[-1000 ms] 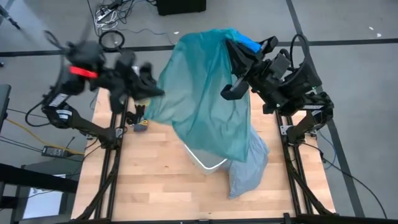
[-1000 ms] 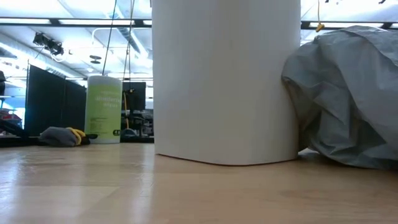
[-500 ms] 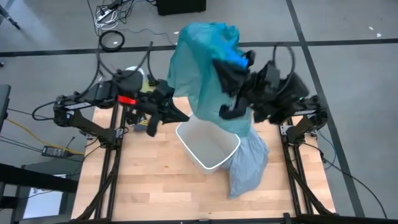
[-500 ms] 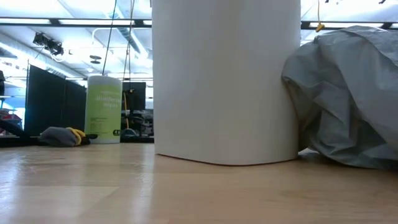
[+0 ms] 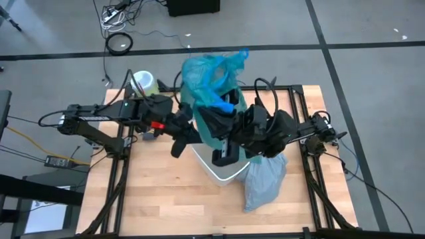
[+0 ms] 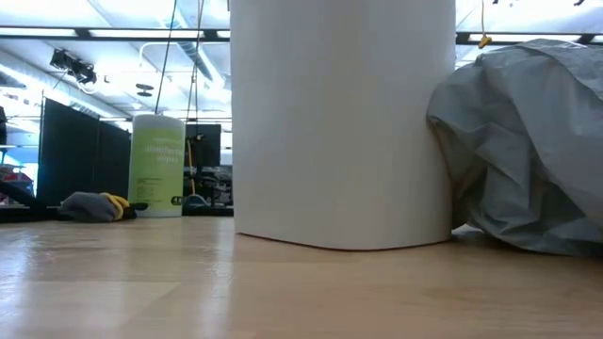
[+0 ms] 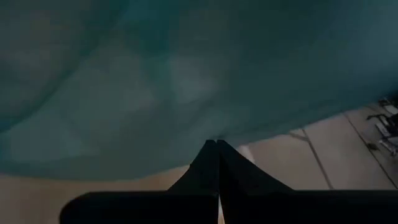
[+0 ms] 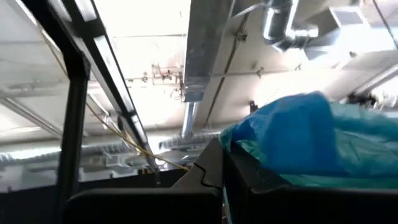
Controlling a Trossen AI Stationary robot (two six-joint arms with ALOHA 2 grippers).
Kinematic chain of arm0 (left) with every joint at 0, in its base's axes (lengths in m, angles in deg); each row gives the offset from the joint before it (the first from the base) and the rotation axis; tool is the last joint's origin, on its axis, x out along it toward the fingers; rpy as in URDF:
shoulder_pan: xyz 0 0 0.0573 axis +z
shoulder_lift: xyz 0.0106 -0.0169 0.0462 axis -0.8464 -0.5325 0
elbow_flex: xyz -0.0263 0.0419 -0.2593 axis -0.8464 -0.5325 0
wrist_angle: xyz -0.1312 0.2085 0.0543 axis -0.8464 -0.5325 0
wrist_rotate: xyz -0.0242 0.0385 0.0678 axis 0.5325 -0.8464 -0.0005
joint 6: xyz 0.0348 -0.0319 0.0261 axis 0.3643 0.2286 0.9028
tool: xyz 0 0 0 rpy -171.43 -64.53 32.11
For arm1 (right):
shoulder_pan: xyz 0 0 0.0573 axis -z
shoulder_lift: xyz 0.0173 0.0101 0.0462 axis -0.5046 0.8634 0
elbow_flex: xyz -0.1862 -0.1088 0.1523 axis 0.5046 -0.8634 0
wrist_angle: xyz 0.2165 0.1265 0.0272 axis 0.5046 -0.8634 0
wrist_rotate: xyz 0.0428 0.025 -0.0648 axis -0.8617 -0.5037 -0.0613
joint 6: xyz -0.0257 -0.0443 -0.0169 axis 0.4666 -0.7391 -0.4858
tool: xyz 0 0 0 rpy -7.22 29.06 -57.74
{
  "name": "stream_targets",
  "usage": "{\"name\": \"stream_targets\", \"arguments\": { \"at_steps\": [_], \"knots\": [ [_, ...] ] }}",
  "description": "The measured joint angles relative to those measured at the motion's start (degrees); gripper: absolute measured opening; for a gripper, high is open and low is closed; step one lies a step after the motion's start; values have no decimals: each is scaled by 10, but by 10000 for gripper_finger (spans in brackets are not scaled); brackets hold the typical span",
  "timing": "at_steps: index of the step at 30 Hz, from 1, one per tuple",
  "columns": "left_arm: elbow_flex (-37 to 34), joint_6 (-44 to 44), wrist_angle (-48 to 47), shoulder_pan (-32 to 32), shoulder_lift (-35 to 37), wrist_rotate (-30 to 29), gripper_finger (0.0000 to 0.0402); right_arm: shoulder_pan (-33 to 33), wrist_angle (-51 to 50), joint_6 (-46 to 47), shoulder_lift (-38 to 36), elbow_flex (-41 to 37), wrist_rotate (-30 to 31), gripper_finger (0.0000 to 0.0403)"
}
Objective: Place trash/remove bag and relplace
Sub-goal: Put the new dark blue trash bag into the trash bin
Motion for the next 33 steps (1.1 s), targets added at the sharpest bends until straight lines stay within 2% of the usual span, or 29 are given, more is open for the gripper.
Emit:
{"name": "stream_targets", "arguments": {
  "at_steps": [3,5,10,13,15,17,19,23,26,28,30,33],
  "knots": [
    [-12,-3,-18,-7,0,2,1,-8,-7,19,0,0,4,0],
    [-15,-2,-33,-13,0,3,1,-18,-14,7,0,0,27,0],
    [-19,1,-51,-26,0,3,1,-51,-60,-36,-1,0,158,0],
    [-19,2,-43,-34,0,3,1,-66,-110,-110,0,0,243,0],
    [-19,2,-43,-40,0,3,1,-65,-119,-157,0,0,311,0],
    [-19,0,-43,-45,0,5,1,-52,-114,-185,0,0,355,0],
    [-19,-1,-43,-48,0,12,1,-35,-95,-211,0,0,348,0],
    [-13,-20,-45,-51,1,27,1,-8,-43,-231,-1,0,272,0],
    [16,-25,-55,-51,8,28,1,4,-35,-230,-1,0,256,0],
    [55,-27,-88,-51,25,-18,1,6,-34,-231,-1,0,259,0],
    [109,5,-159,-45,44,-105,1,4,-32,-231,-1,0,260,0],
    [202,44,-320,-37,59,-311,0,-4,-32,-240,-1,0,260,0]
  ]
}}
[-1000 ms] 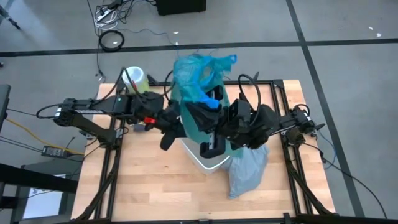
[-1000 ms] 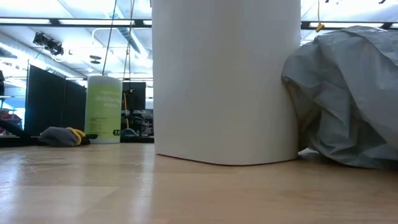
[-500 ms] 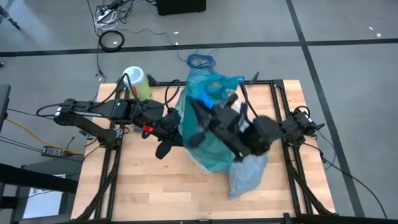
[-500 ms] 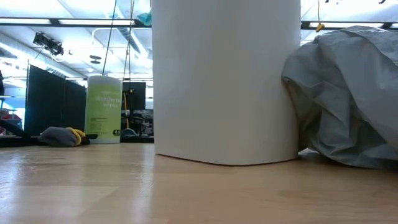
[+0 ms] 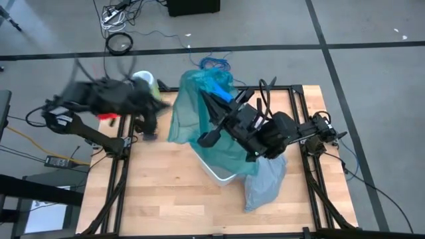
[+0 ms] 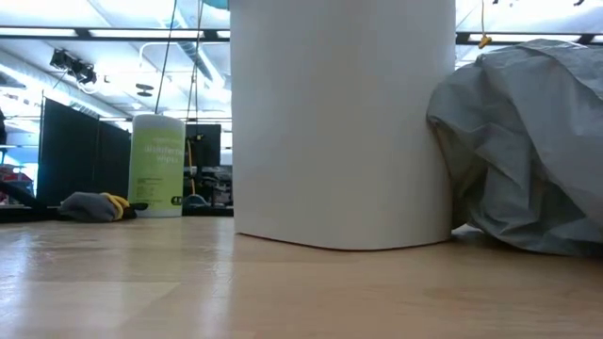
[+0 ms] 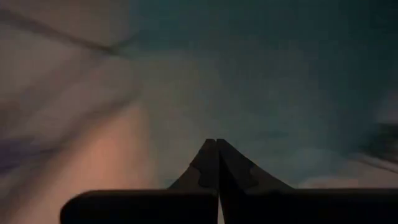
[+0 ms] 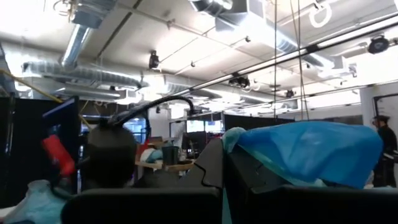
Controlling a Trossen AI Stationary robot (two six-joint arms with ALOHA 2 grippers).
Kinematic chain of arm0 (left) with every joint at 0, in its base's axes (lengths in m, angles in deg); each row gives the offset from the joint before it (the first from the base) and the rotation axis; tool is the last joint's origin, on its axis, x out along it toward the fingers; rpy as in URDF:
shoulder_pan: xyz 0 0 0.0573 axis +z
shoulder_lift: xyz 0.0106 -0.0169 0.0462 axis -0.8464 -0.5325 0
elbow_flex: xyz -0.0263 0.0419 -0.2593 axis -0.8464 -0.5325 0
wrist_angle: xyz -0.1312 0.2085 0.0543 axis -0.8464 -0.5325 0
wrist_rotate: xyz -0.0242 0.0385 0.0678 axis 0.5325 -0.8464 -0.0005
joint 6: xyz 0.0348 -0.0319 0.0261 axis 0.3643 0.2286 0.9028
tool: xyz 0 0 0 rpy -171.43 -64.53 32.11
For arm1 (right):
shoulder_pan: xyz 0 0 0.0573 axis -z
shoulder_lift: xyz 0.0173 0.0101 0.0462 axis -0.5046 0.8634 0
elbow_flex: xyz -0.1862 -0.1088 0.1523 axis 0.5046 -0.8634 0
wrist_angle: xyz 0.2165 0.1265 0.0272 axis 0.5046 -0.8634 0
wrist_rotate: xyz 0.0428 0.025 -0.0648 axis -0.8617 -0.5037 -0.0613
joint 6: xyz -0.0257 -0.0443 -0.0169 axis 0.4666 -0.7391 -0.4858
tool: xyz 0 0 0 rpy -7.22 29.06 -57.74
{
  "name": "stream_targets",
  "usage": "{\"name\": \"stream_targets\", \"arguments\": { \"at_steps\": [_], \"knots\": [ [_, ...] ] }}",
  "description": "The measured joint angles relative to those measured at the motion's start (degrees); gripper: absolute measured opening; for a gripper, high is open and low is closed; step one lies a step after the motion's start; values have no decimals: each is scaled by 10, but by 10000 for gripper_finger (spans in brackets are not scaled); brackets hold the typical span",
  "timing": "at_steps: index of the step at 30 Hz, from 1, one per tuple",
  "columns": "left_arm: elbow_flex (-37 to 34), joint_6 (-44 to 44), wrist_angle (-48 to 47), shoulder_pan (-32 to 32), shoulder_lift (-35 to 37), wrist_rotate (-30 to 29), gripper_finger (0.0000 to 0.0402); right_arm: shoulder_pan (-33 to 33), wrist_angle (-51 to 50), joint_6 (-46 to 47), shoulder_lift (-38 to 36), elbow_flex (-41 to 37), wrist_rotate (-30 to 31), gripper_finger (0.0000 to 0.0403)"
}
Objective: Place trash/remove bag and relplace
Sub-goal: Put the new dark blue trash bag into the trash bin
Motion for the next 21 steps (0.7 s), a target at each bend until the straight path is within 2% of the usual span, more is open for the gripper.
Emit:
{"name": "stream_targets", "arguments": {
  "at_steps": [3,4,6,10,13,15,17,21],
  "knots": [
    [69,-56,-142,0,6,-199,0,-5,8,-19,0,0,0,0],
    [79,-94,-178,0,10,-248,0,-5,9,-20,0,0,0,0],
    [80,-159,-222,0,21,-293,0,-6,18,-21,0,0,0,0],
    [33,-197,-243,5,20,-285,0,-6,29,-22,-1,0,-3,0],
    [-33,-205,-236,5,9,-249,0,-4,32,-22,0,0,-4,0],
    [-82,-227,-230,5,5,-247,0,-4,39,-22,0,0,-8,0],
    [-123,-239,-192,4,11,-244,0,-4,45,-26,0,0,-8,0],
    [-180,-206,-43,4,19,-183,0,-5,55,-48,0,0,-8,0]
  ]
}}
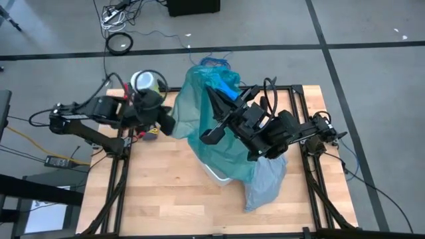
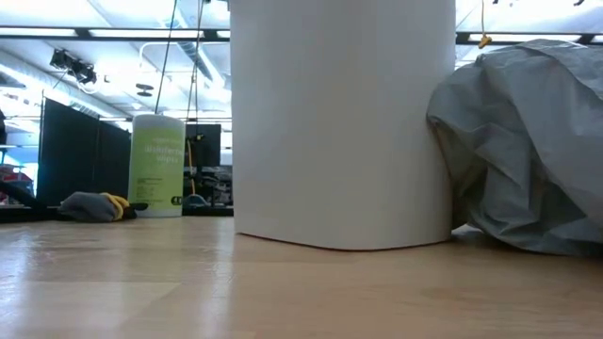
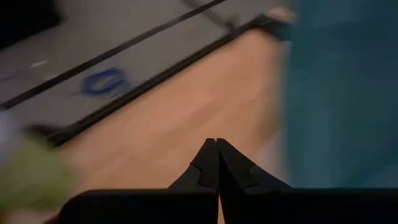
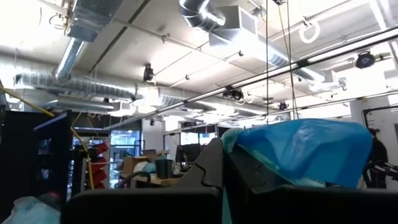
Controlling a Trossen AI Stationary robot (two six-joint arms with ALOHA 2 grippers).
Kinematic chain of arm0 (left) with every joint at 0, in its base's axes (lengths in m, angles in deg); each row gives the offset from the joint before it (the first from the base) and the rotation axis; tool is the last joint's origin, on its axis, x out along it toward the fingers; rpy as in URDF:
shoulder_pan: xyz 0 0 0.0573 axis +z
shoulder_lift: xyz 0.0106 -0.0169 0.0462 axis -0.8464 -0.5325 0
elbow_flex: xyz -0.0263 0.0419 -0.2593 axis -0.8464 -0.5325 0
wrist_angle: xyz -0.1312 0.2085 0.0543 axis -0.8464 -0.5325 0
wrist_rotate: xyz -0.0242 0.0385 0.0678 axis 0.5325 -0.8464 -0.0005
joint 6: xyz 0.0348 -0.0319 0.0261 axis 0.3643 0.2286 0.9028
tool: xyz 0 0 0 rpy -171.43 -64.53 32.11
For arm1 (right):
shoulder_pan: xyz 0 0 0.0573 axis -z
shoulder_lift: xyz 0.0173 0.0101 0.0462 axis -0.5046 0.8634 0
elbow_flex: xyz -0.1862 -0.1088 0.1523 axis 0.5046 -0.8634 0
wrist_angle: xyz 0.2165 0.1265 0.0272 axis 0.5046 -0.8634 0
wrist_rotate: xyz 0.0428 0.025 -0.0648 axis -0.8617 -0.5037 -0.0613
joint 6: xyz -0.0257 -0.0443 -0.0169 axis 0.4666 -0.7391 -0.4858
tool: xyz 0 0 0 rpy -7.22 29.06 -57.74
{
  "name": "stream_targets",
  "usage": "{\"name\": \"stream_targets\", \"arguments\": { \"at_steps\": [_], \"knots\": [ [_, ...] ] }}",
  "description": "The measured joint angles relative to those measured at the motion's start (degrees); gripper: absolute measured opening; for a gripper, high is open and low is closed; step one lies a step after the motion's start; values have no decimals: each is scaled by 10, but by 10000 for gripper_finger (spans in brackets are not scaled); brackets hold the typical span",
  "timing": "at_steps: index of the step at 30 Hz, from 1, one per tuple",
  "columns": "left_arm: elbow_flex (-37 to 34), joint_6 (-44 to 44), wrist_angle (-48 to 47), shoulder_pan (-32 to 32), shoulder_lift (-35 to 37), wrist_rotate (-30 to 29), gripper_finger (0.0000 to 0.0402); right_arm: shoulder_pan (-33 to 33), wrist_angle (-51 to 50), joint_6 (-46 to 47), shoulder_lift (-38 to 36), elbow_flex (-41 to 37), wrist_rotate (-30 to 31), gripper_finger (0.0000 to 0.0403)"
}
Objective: Place trash/remove bag and relplace
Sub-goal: Put the new dark blue trash bag into the trash bin
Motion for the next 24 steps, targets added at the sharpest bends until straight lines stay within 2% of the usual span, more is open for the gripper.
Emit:
{"name": "stream_targets", "arguments": {
  "at_steps": [5,9,14,19,24],
  "knots": [
    [-33,55,171,0,-7,59,0,-2,2,-3,0,0,-1,0],
    [-38,56,254,-1,-25,119,0,-2,2,-6,0,0,0,0],
    [-38,56,320,-5,-53,162,0,6,2,-7,0,0,0,0],
    [-38,57,356,-5,-82,181,0,25,2,1,0,0,17,0],
    [-38,57,376,-5,-115,230,0,43,-5,17,1,0,24,0]
  ]
}}
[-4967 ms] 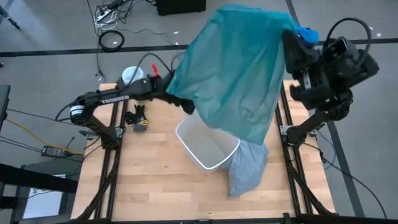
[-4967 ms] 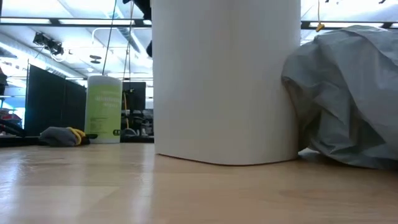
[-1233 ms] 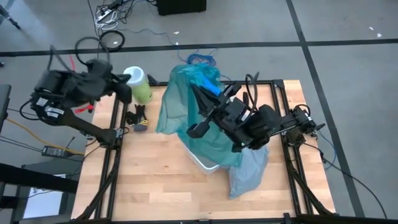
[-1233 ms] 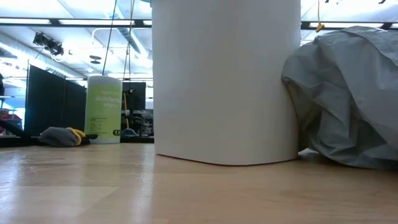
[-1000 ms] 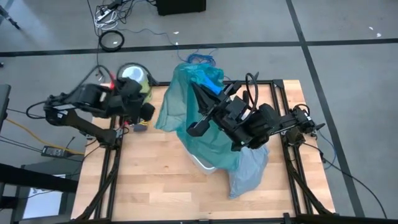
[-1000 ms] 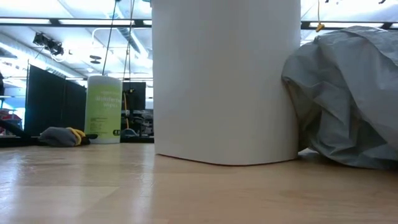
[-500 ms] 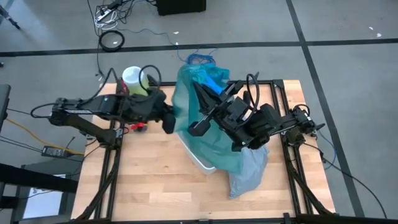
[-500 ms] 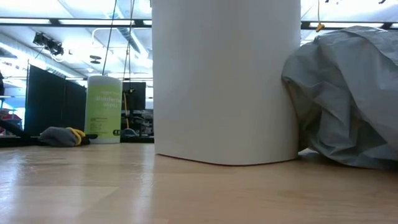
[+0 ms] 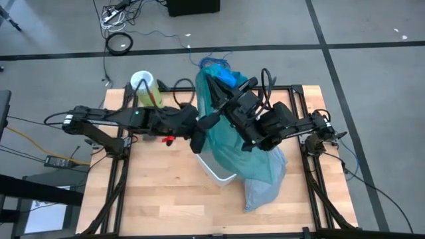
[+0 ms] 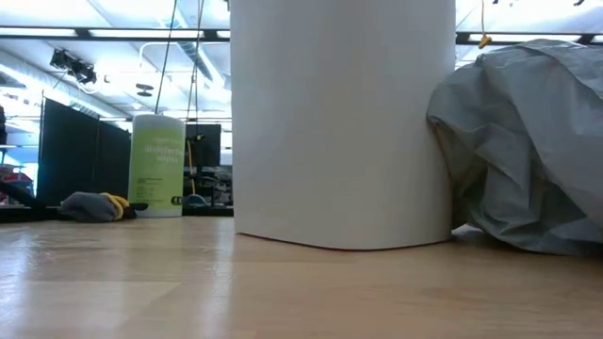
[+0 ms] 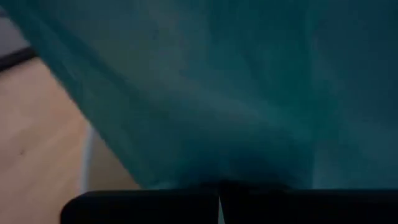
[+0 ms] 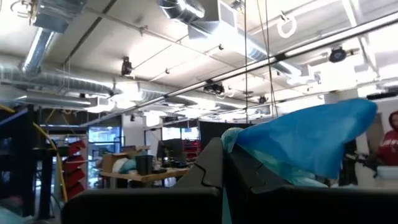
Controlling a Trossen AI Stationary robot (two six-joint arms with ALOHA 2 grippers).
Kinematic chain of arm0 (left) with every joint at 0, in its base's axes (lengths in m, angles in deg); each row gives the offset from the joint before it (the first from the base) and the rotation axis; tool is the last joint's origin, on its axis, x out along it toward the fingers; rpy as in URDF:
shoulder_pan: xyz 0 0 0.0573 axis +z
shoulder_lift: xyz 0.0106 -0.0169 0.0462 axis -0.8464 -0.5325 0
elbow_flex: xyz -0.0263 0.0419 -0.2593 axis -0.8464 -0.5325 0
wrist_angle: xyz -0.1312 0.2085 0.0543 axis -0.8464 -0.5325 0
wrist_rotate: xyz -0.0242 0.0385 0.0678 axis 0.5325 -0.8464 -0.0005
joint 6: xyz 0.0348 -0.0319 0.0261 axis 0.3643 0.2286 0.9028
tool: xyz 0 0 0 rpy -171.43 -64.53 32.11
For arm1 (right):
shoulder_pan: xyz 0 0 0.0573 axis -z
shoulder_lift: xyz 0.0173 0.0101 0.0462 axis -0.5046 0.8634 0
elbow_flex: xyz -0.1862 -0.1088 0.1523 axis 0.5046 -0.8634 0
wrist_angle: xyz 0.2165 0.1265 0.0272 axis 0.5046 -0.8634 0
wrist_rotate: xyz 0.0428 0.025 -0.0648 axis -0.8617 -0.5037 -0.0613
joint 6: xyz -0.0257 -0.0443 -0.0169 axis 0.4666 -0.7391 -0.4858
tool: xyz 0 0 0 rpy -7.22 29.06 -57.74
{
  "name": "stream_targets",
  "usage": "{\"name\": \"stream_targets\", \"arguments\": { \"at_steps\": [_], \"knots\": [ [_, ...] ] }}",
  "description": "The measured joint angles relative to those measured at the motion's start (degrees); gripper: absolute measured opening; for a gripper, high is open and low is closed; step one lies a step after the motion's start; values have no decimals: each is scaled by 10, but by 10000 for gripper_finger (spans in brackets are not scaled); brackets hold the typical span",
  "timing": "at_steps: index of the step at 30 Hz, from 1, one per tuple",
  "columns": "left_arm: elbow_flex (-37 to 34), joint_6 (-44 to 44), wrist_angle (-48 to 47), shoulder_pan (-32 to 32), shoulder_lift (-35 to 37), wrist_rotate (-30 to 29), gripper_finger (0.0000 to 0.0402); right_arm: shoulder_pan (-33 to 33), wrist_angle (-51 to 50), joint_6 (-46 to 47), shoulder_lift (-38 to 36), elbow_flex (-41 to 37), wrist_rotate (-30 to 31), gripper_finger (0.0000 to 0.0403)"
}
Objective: Place trash/remove bag and relplace
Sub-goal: Put the new dark blue trash bag into the trash bin
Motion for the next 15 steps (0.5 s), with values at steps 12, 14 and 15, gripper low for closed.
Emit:
{"name": "stream_targets", "arguments": {
  "at_steps": [12,14,15],
  "knots": [
    [16,74,-148,5,-8,0,0,15,-123,115,1,0,23,0],
    [44,93,-188,6,-2,-5,0,15,-124,110,1,0,31,0],
    [60,106,-206,6,2,-10,0,15,-124,105,1,0,32,0]
  ]
}}
